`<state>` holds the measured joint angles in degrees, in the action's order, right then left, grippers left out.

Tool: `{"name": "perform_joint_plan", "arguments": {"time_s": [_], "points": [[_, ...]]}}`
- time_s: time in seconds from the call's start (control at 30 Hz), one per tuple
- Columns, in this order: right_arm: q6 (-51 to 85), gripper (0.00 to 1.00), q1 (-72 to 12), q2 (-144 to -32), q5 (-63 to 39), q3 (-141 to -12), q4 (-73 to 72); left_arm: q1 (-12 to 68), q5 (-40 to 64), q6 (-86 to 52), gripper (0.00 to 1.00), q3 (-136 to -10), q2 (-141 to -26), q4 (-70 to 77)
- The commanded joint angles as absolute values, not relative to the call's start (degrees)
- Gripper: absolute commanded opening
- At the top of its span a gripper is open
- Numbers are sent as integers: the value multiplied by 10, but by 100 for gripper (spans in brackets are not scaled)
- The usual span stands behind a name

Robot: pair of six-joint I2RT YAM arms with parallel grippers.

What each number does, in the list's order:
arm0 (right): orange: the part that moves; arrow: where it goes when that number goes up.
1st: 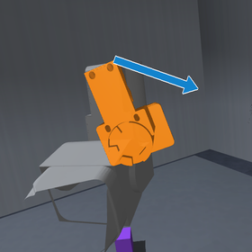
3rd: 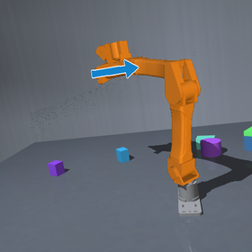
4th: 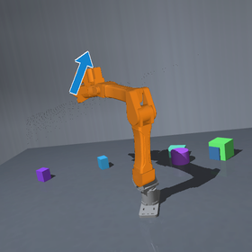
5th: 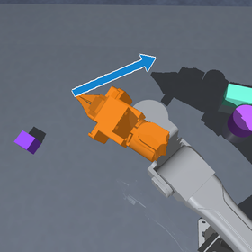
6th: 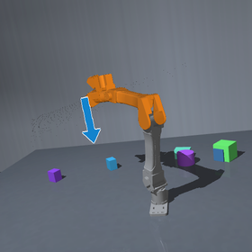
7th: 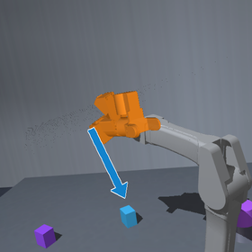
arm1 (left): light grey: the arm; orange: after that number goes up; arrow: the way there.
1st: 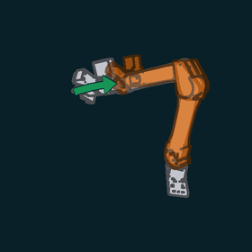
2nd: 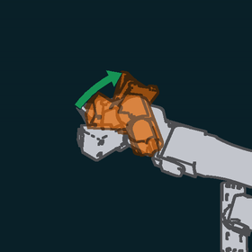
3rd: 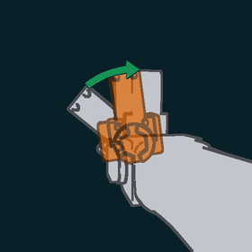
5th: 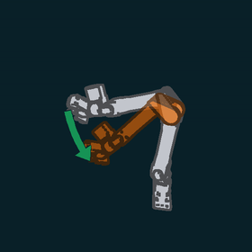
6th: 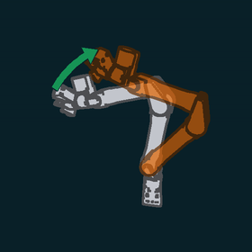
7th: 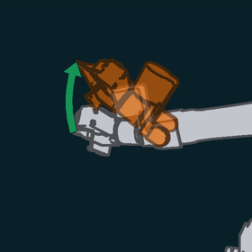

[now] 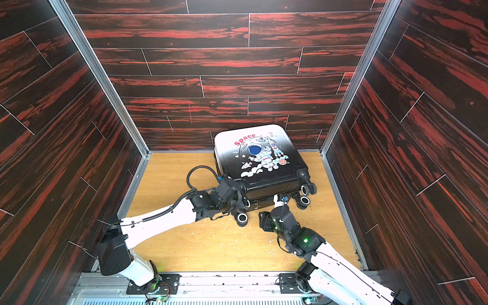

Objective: Open the suitcase zippers
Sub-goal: Unzip the zipper on the suitcase.

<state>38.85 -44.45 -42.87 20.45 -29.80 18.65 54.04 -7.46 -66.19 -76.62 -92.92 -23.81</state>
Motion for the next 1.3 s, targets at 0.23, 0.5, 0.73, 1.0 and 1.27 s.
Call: {"name": "perform_joint_plan", "arguments": {"time_s": [0.23, 0.5, 0.73, 1.0, 1.27], "points": [[183, 66, -457, -397, 264, -110, -254, 531, -65, -644, 0, -797, -917, -206], [39, 64, -460, -642, 290, 30, -822, 529, -55, -647, 0, -813, -915, -206], [26, 63, -479, -854, 323, -18, -935, 523, -45, -650, 0, -811, -911, -204], [3, 63, -478, -926, 357, -63, -933, 519, -42, -651, 0, -804, -903, -201], [18, 60, -478, -983, 357, -87, -933, 518, -40, -653, 0, -801, -894, -200]]}}
